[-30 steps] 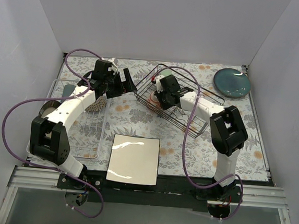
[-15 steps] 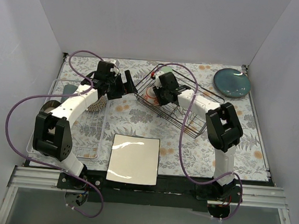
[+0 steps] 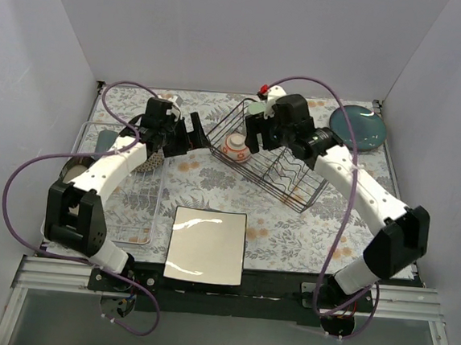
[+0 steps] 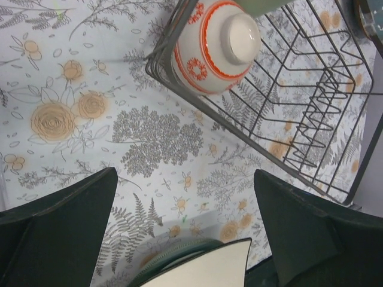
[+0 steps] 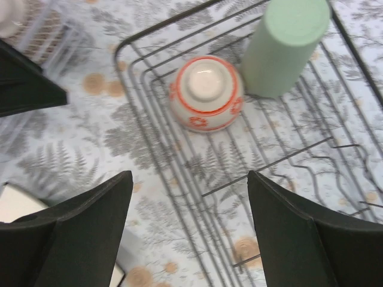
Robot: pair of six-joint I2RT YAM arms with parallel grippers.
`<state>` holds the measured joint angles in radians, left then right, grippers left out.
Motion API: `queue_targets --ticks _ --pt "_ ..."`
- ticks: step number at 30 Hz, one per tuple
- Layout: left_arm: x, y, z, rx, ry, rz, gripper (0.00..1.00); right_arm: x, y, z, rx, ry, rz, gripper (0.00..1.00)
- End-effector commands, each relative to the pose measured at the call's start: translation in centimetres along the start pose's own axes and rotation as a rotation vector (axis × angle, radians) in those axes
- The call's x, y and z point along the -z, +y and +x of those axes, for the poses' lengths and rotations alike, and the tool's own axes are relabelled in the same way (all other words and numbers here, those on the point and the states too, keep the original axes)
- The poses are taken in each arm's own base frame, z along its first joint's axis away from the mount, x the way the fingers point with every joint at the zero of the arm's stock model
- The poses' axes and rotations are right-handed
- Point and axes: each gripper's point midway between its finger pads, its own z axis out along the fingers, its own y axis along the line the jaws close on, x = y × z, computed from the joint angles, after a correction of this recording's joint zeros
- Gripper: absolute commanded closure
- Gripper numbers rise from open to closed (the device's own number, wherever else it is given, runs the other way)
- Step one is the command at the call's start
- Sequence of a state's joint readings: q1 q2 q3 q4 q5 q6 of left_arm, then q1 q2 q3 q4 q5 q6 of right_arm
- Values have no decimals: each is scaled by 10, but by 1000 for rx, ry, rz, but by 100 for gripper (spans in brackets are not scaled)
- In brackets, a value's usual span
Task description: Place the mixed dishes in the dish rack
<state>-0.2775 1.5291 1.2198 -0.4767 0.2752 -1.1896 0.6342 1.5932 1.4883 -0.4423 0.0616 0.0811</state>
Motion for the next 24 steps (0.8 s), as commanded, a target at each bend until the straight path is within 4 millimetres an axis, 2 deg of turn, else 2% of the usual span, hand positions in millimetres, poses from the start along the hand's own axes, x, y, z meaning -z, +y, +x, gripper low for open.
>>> queue_targets --ticks 1,2,3,4,5,6,8,9,10,12,13,14,16,17,19,20,24 --pt "35 -13 13 -24 -9 73 2 45 40 48 -129 133 -217 15" --pt "39 -14 17 -26 -7 81 2 51 47 51 -150 125 -253 15" --pt "48 -20 23 -27 2 115 2 64 56 68 -196 148 -297 15" --pt "48 -16 37 -19 31 120 2 69 61 76 -218 162 -324 15" --pt "52 -20 45 -22 47 145 2 75 67 82 -231 169 -356 15" --pt "60 -25 51 -29 49 174 2 82 75 101 -247 202 -394 15" --pt "60 -25 76 -32 97 184 2 90 90 119 -282 245 -441 16" --pt "62 -25 82 -35 103 185 2 97 98 125 -291 261 -476 17" --pt "66 -27 88 -41 103 190 2 100 109 141 -298 308 -495 17" --pt "66 -30 107 -70 140 188 2 106 121 149 -302 322 -517 18" --pt "66 -29 110 -80 133 164 2 109 131 163 -293 355 -533 18" --pt "66 -34 118 -103 147 166 2 110 135 168 -317 372 -533 18" --pt "65 -32 127 -111 160 136 2 112 140 179 -329 383 -529 19" --pt "65 -34 132 -108 168 131 2 110 139 197 -351 421 -510 21" --pt "64 -29 140 -99 182 110 2 110 138 210 -368 431 -485 22" --pt "65 -28 142 -99 179 101 2 109 137 227 -378 466 -475 24" --pt "69 -22 146 -79 170 67 2 113 140 244 -403 504 -456 23"
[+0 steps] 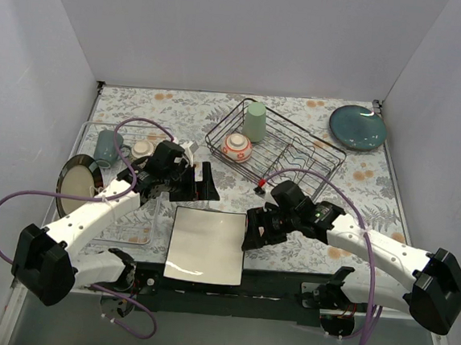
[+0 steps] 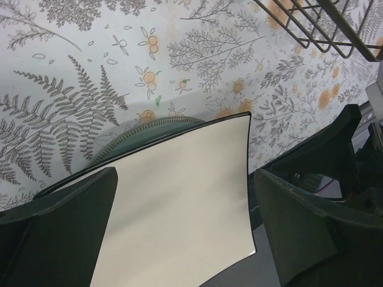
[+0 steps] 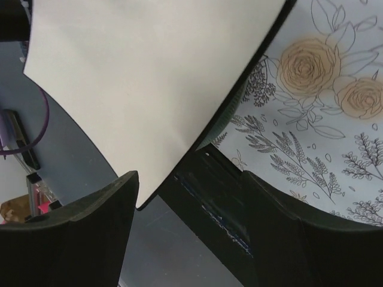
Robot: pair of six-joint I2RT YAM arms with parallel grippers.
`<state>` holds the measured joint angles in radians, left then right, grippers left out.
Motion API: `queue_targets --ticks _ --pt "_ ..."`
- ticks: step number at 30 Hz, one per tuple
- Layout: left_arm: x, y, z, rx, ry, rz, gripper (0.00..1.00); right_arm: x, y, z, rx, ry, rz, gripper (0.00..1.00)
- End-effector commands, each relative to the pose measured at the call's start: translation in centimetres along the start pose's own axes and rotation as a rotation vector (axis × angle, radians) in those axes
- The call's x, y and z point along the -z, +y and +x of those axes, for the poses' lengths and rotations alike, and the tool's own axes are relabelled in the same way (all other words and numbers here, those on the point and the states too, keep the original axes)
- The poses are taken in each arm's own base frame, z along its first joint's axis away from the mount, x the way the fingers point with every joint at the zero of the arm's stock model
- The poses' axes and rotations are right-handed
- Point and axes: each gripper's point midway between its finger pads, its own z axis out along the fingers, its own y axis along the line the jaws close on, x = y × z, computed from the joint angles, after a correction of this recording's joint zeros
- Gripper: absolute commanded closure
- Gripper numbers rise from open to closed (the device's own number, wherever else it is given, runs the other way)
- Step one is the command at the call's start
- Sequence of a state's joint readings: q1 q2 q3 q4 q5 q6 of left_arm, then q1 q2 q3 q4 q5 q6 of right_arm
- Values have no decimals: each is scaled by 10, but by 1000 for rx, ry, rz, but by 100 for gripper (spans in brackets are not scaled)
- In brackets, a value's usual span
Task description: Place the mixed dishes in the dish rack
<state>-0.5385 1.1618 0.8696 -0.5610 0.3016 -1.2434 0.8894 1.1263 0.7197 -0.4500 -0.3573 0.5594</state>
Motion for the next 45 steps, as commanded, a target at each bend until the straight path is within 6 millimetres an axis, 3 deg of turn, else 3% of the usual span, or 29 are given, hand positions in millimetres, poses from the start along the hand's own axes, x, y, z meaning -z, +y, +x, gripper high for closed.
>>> queue_targets --ticks 1,12,20,24,31,37,45 --pt "11 7 1 29 -46 -51 2 -4 7 5 -49 -19 -7 23" --pt "16 21 -14 71 -123 -168 2 -22 18 10 -74 5 -13 16" --pt "23 20 -26 123 -207 -179 2 -37 5 19 -84 32 72 16" --pt "21 24 -25 115 -216 -179 2 -43 -9 28 -91 29 128 17" --pt "9 44 -4 93 -178 -211 2 -43 -26 44 -117 -10 156 21" --pt "3 44 1 85 -156 -195 2 -35 -19 41 -94 -54 116 30" --pt "2 50 12 93 -144 -198 5 -47 4 40 -79 -62 -43 35"
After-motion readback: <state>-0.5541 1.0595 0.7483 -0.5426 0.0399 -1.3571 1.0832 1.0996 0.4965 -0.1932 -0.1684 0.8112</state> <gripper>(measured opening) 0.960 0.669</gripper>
